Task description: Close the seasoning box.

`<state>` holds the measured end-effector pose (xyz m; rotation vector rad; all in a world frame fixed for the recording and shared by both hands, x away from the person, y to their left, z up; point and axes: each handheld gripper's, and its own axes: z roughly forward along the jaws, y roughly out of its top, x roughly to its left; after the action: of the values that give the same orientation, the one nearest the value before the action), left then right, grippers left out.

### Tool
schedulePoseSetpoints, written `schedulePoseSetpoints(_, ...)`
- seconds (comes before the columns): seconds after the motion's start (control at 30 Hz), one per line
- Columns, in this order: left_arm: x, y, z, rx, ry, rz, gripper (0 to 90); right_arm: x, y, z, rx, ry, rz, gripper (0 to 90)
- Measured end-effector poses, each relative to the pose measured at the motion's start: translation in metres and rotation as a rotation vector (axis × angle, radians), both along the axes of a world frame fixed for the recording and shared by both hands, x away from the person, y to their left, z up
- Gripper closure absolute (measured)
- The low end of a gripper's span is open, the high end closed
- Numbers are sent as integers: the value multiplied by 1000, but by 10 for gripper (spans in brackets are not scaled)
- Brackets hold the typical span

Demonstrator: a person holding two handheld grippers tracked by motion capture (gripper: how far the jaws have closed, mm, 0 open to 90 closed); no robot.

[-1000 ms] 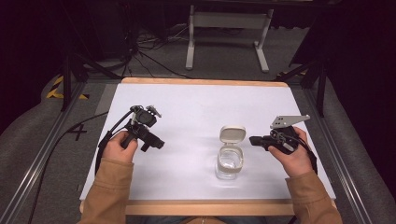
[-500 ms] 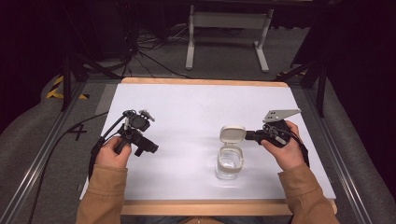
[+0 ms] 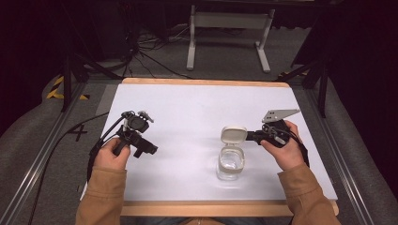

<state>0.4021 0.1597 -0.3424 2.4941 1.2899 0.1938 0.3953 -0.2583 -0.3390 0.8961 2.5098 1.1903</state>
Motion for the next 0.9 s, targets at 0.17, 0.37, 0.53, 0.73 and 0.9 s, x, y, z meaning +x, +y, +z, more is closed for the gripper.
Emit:
schedulePoseSetpoints(0.17,1,-1,1,-1,5,-4,166,-2,0,1,-5,-7,3,900)
schedulePoseSetpoints(0.37,3,-4,1,-2,0,-15,166,-8,0,4,-14,-6,15,900)
schedulePoseSetpoints(0.53,5,-8,2,-4,3,-24,166,-14,2,5,-21,-10,41,900)
schedulePoseSetpoints(0.73,8,-14,2,-5,2,-41,166,-19,4,5,-42,-4,60,900)
schedulePoseSetpoints(0.9,9,-16,3,4,3,-54,167,-21,1,5,-35,-9,54,900)
